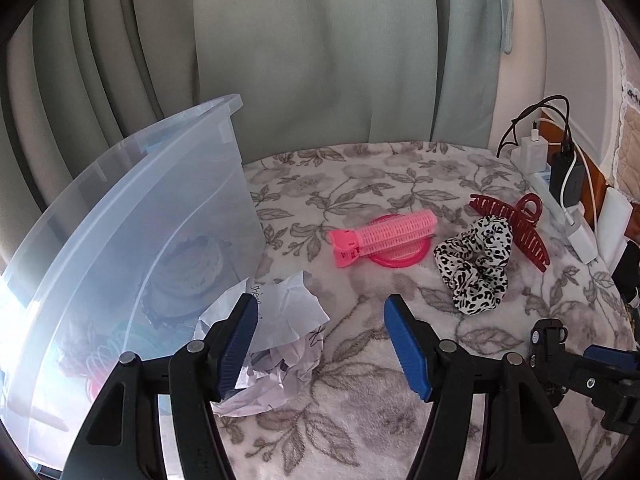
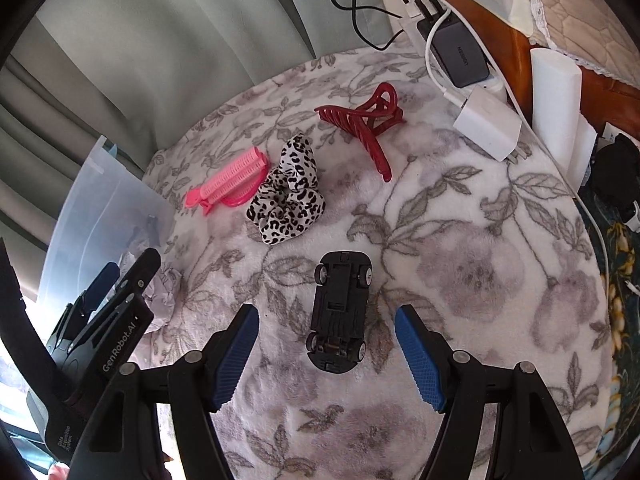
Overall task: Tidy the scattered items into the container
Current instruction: 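Grasp the crumpled white tissue with the left tool while the right tool grasps the black toy car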
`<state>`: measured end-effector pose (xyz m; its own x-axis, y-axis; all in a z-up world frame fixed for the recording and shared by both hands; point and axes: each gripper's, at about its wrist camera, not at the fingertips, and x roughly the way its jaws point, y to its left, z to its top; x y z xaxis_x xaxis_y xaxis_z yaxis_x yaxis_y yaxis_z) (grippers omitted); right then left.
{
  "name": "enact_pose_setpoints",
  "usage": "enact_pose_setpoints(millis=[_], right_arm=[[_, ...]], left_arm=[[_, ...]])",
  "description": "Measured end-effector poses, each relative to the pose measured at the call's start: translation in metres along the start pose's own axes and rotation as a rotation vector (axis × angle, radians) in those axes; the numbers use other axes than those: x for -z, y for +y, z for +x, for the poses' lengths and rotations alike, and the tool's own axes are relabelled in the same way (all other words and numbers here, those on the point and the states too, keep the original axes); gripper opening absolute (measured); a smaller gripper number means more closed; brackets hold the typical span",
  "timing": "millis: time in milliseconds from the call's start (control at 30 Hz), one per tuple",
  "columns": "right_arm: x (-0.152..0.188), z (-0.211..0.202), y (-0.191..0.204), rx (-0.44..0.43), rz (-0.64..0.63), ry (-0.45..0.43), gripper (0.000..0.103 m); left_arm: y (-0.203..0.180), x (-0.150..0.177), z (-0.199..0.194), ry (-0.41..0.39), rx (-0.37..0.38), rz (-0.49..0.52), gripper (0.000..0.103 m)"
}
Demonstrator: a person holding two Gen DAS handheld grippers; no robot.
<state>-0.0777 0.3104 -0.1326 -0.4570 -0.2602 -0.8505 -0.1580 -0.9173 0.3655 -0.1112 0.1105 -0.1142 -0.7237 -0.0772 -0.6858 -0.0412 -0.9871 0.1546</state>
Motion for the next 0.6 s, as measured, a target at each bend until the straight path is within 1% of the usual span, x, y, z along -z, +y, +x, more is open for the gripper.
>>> enact_pose_setpoints(millis=[67, 133, 200, 367, 600], right_arm=[[0.001, 0.007, 0.002, 0.017, -0.010, 0.013, 0.074], [0.002, 0.013, 0.004, 0.045, -0.023, 0.023, 0.074], [0.002, 0.017, 0.007, 0.081, -0.042, 0.030, 0.074], [0.002, 0.024, 0.007, 0.100, -0.042, 0.040, 0.074], [0.003, 0.029, 0.002, 0.112, -0.021, 0.040, 0.074]], left_arm=[[0.003, -0.001, 0.003, 0.004, 0.003, -0.016, 0.059], [0.006, -0.001, 0.007, 0.009, 0.006, -0.032, 0.056], [0.010, -0.002, 0.010, 0.013, 0.009, -0.049, 0.049], [0.012, 0.001, 0.015, 0.032, 0.016, -0.064, 0.027], [0.017, 0.004, 0.016, 0.045, 0.036, -0.096, 0.012]])
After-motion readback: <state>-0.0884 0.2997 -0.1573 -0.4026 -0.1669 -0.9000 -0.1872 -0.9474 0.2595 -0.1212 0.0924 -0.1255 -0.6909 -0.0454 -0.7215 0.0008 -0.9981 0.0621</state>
